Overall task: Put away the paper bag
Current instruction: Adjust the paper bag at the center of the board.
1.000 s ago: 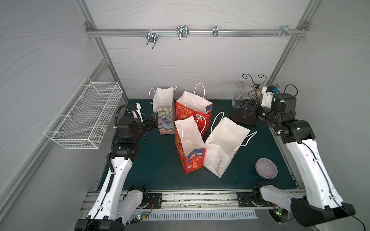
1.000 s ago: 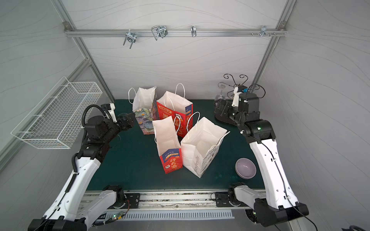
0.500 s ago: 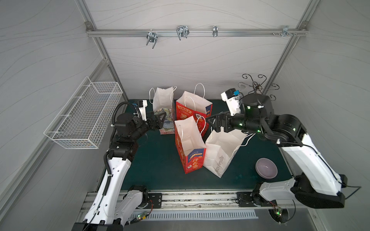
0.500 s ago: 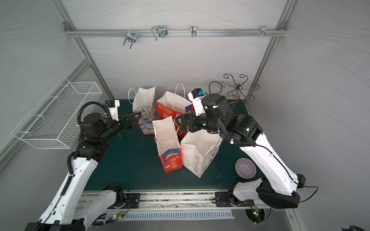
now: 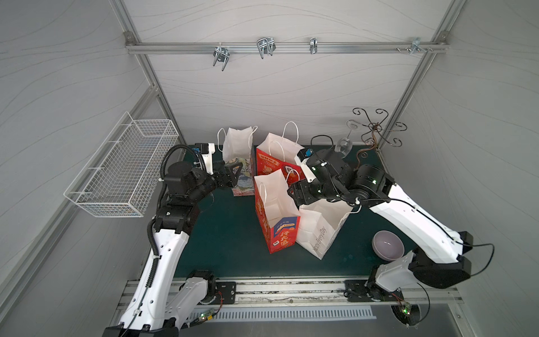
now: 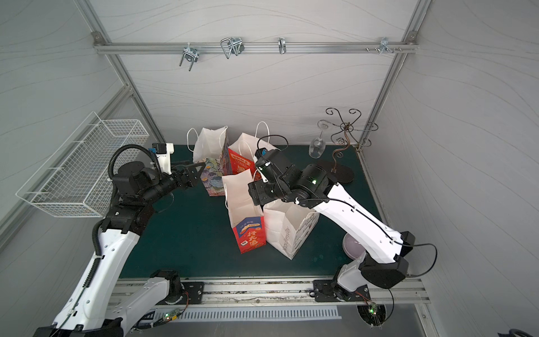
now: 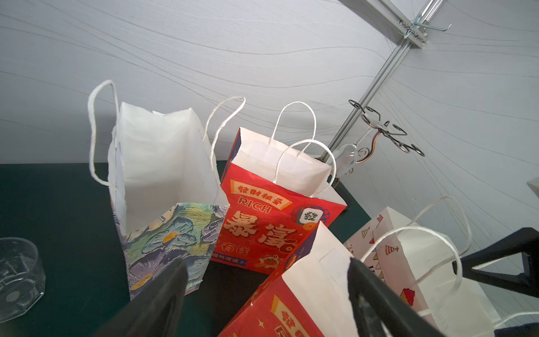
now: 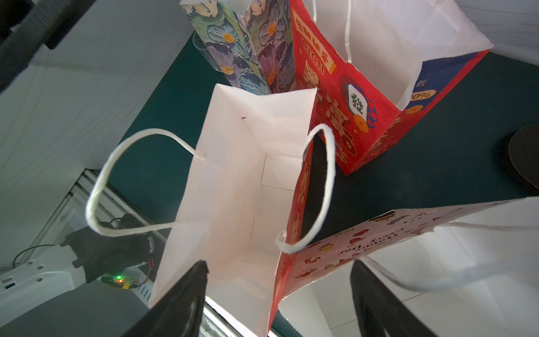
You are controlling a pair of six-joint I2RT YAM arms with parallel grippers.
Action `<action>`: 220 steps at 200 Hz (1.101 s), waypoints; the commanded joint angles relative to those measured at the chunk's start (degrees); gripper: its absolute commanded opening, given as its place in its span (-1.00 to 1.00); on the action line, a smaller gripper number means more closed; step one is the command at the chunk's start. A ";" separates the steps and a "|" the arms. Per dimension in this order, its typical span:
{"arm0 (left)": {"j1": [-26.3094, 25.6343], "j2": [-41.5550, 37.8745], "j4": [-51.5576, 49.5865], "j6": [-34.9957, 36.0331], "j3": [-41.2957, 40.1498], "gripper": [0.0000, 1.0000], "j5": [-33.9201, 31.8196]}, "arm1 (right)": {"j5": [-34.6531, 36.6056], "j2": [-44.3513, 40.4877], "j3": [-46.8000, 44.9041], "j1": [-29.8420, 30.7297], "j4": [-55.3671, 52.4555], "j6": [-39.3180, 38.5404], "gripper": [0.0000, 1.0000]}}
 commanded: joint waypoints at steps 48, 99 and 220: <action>-0.21 0.07 -0.87 -0.47 2.63 0.70 -4.98 | -0.04 3.77 -2.95 0.66 6.02 0.21 0.17; -0.21 -0.10 -0.68 -1.34 2.22 0.67 -6.56 | 2.64 6.30 -3.62 0.66 7.78 0.29 -0.06; -0.21 -4.44 -8.02 5.00 2.04 0.67 -10.09 | -2.74 8.43 -3.72 0.26 11.48 -10.07 -0.94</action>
